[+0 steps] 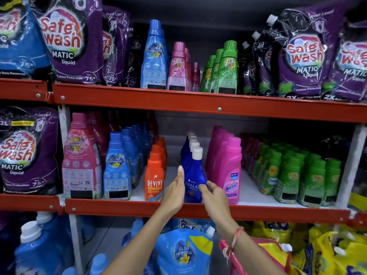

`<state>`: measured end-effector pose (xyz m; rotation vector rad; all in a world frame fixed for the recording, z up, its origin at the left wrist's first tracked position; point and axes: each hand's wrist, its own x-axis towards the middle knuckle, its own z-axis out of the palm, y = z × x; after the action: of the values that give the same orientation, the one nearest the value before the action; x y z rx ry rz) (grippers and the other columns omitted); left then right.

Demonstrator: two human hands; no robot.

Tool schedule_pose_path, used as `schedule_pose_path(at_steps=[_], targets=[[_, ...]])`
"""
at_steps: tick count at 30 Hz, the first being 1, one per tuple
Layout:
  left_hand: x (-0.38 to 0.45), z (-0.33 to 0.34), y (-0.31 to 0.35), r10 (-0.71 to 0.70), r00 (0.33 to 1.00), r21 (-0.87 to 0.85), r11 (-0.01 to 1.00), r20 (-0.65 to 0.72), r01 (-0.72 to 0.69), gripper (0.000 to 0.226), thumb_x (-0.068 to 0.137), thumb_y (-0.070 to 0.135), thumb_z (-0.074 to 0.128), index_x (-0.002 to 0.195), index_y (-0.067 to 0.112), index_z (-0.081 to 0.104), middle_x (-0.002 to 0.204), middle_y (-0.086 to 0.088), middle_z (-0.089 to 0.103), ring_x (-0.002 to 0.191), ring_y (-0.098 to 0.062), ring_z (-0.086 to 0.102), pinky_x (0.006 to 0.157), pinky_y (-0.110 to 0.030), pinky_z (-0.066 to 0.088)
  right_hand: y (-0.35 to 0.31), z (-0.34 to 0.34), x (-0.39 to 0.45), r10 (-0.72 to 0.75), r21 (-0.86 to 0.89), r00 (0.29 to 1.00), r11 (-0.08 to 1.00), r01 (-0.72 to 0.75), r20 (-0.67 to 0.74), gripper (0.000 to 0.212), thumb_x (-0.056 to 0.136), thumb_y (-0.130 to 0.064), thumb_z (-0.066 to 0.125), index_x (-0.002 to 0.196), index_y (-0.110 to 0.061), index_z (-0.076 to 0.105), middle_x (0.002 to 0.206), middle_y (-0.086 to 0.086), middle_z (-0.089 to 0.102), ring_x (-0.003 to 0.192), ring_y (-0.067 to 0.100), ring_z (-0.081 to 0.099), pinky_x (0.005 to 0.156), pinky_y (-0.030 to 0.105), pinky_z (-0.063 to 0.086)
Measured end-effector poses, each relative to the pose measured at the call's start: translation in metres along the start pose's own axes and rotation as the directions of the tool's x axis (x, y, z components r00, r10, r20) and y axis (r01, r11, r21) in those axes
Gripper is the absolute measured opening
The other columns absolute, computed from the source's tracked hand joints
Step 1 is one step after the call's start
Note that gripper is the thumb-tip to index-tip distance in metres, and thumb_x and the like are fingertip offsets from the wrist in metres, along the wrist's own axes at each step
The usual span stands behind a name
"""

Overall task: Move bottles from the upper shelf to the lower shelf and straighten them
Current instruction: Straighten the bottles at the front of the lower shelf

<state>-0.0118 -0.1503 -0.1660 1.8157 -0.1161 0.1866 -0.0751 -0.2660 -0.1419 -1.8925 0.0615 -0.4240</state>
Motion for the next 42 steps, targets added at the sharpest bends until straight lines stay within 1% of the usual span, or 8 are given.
schedule_pose_path(at_steps=[10, 14, 16, 21, 24, 27, 34, 42], targets=[[-0.020, -0.010, 0.005, -0.012, 1.000, -0.086, 0.996, 0.012, 0.013, 0.127, 0.051, 0.103, 0.008, 0.140, 0.021, 0.049, 0.143, -0.005, 0.053, 0.132, -0.021, 0.047, 0.115, -0.047, 0.030, -0.003, 0.001, 0.011, 0.011, 0.018, 1.000, 1.000, -0.012, 0.013, 0.027, 0.095, -0.019, 0.044, 0.110, -0.011, 0.066, 0.099, 0.009, 0.073, 0.093, 0.026, 0.065, 0.086, 0.041, 0.050], [-0.037, -0.008, 0.018, 0.100, 0.994, 0.001, 0.995, -0.038, -0.100, 0.066, 0.081, 0.081, 0.010, 0.098, 0.035, 0.053, 0.095, 0.017, 0.058, 0.093, 0.007, 0.051, 0.093, -0.027, 0.035, -0.003, -0.007, 0.007, -0.080, -0.028, 0.996, 0.996, 0.079, -0.040, 0.034, 0.097, -0.017, 0.045, 0.125, -0.005, 0.059, 0.121, 0.013, 0.066, 0.108, 0.025, 0.061, 0.092, 0.035, 0.046], [-0.045, -0.002, 0.020, 0.229, 0.957, 0.023, 0.973, -0.176, -0.228, 0.053, 0.088, 0.065, 0.014, 0.102, 0.032, 0.053, 0.099, 0.021, 0.052, 0.093, 0.012, 0.046, 0.091, -0.020, 0.032, 0.002, -0.016, 0.010, -0.176, -0.030, 0.970, 0.984, 0.173, -0.167, 0.030, 0.096, -0.017, 0.047, 0.122, -0.015, 0.061, 0.120, 0.007, 0.066, 0.099, 0.017, 0.060, 0.086, 0.031, 0.047], [-0.048, 0.028, 0.021, 0.325, 0.941, -0.052, 0.942, -0.095, -0.331, 0.063, 0.093, 0.063, 0.021, 0.121, 0.024, 0.061, 0.120, 0.008, 0.064, 0.112, -0.002, 0.057, 0.104, -0.034, 0.043, 0.023, -0.050, 0.029, -0.143, 0.059, 0.882, 0.980, 0.188, -0.449, 0.023, 0.096, -0.018, 0.047, 0.116, -0.017, 0.058, 0.122, 0.007, 0.057, 0.104, 0.022, 0.057, 0.091, 0.037, 0.046], [-0.049, 0.045, 0.032, 0.189, 0.965, -0.060, 0.982, 0.181, -0.181, 0.092, 0.080, 0.084, 0.014, 0.142, 0.023, 0.045, 0.134, 0.013, 0.052, 0.126, -0.005, 0.049, 0.116, -0.031, 0.027, 0.039, -0.069, 0.042, 0.020, 0.076, 0.945, 0.997, 0.005, -0.326, 0.040, 0.101, -0.029, 0.038, 0.134, -0.009, 0.048, 0.136, 0.012, 0.053, 0.124, 0.030, 0.050, 0.097, 0.035, 0.040], [-0.047, 0.058, 0.039, 0.081, 0.945, 0.002, 0.996, 0.316, -0.086, 0.095, 0.080, 0.082, 0.009, 0.152, 0.022, 0.025, 0.147, 0.014, 0.036, 0.140, -0.009, 0.031, 0.112, -0.024, 0.014, 0.053, -0.076, 0.050, 0.120, 0.073, 0.986, 0.991, -0.112, -0.114, 0.042, 0.102, -0.040, 0.031, 0.104, -0.014, 0.064, 0.125, 0.019, 0.063, 0.113, 0.032, 0.058, 0.100, 0.040, 0.044], [-0.028, 0.069, 0.037, -0.057, 0.951, -0.093, 0.992, 0.305, 0.089, 0.147, 0.038, 0.106, 0.009, 0.150, 0.014, 0.028, 0.157, -0.006, 0.033, 0.142, -0.019, 0.034, 0.121, -0.041, 0.019, 0.078, -0.083, 0.054, 0.083, 0.020, 0.991, 0.996, -0.081, -0.103, 0.059, 0.092, -0.064, 0.027, 0.076, -0.019, 0.061, 0.103, 0.013, 0.072, 0.102, 0.028, 0.066, 0.100, 0.052, 0.048], [-0.035, 0.071, 0.041, -0.033, 0.947, -0.039, 0.998, 0.320, 0.048, 0.135, 0.049, 0.100, 0.002, 0.149, 0.014, 0.032, 0.154, -0.005, 0.038, 0.141, -0.020, 0.036, 0.120, -0.043, 0.019, 0.082, -0.088, 0.052, 0.049, 0.018, 0.992, 0.999, -0.047, -0.114, 0.054, 0.092, -0.062, 0.033, 0.070, -0.026, 0.066, 0.097, 0.006, 0.072, 0.100, 0.025, 0.068, 0.097, 0.048, 0.050]])
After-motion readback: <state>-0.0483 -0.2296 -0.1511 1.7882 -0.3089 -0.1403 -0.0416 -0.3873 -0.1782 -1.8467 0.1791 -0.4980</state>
